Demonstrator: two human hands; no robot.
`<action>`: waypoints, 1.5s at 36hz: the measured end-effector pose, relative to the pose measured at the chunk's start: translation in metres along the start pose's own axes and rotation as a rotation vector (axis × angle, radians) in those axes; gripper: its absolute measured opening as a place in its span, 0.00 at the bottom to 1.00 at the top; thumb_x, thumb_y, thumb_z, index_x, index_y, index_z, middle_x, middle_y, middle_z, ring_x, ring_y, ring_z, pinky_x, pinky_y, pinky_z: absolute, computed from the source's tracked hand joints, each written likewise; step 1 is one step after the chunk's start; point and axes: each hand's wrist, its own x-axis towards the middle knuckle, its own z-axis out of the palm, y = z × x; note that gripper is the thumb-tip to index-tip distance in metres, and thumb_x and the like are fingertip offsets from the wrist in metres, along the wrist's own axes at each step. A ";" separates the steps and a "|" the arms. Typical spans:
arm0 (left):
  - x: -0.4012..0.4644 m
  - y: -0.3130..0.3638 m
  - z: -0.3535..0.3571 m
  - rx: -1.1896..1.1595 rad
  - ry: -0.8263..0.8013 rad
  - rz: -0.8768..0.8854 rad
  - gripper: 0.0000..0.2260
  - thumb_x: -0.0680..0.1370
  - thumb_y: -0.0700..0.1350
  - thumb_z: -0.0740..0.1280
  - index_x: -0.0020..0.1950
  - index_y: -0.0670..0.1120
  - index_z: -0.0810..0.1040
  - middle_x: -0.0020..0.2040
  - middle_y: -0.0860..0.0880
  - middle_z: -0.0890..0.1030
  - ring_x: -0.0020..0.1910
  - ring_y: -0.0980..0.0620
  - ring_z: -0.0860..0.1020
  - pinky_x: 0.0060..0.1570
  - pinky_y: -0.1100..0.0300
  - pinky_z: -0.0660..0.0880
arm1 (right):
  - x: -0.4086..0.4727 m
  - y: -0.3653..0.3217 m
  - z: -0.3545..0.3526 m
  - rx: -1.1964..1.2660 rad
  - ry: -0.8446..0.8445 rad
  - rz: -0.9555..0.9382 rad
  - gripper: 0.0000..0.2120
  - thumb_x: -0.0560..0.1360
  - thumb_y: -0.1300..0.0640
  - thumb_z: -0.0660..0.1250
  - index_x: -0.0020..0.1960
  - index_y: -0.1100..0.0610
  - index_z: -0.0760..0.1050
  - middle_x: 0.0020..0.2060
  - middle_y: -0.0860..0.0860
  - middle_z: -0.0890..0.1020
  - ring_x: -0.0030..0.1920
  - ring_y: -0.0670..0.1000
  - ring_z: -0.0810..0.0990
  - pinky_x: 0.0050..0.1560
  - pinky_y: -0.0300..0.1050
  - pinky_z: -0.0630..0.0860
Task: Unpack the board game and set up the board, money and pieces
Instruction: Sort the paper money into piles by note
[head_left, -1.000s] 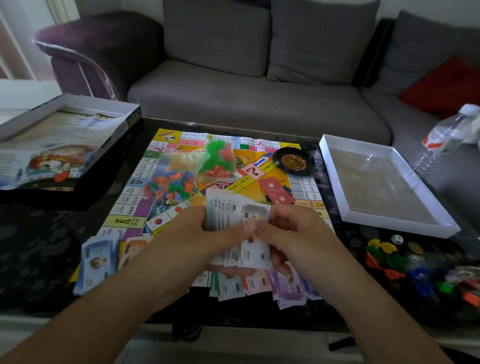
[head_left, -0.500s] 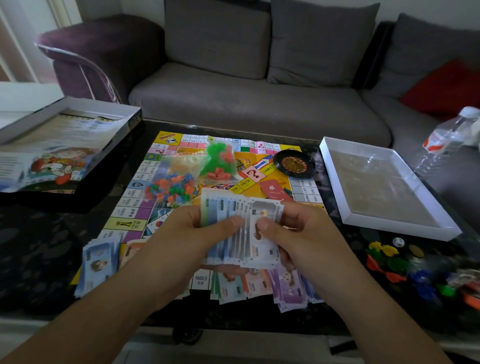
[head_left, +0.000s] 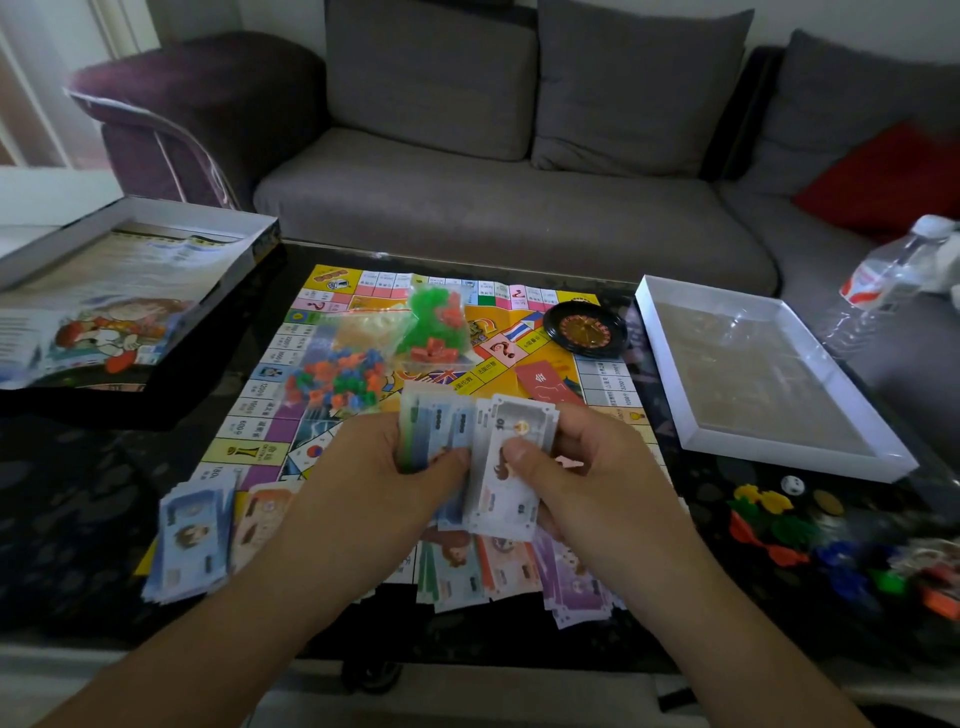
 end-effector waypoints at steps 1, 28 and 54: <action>-0.001 0.000 0.002 0.008 0.002 0.008 0.11 0.82 0.44 0.70 0.40 0.51 0.86 0.38 0.51 0.87 0.35 0.53 0.85 0.35 0.57 0.82 | 0.000 0.001 0.002 -0.037 0.015 -0.010 0.06 0.81 0.52 0.71 0.55 0.43 0.83 0.48 0.42 0.87 0.48 0.42 0.87 0.45 0.47 0.86; 0.007 0.008 0.009 -0.444 -0.070 -0.219 0.09 0.81 0.40 0.69 0.60 0.42 0.83 0.50 0.46 0.89 0.45 0.41 0.88 0.41 0.45 0.86 | 0.006 0.027 -0.132 -0.595 0.154 0.370 0.07 0.82 0.60 0.67 0.47 0.56 0.82 0.37 0.52 0.86 0.36 0.53 0.84 0.37 0.46 0.77; -0.005 0.019 0.016 -0.514 -0.340 -0.209 0.11 0.77 0.45 0.69 0.57 0.45 0.85 0.51 0.42 0.88 0.49 0.41 0.88 0.43 0.47 0.86 | -0.008 0.000 -0.018 -0.018 -0.057 0.073 0.02 0.80 0.54 0.73 0.51 0.48 0.85 0.41 0.48 0.86 0.29 0.40 0.80 0.32 0.35 0.74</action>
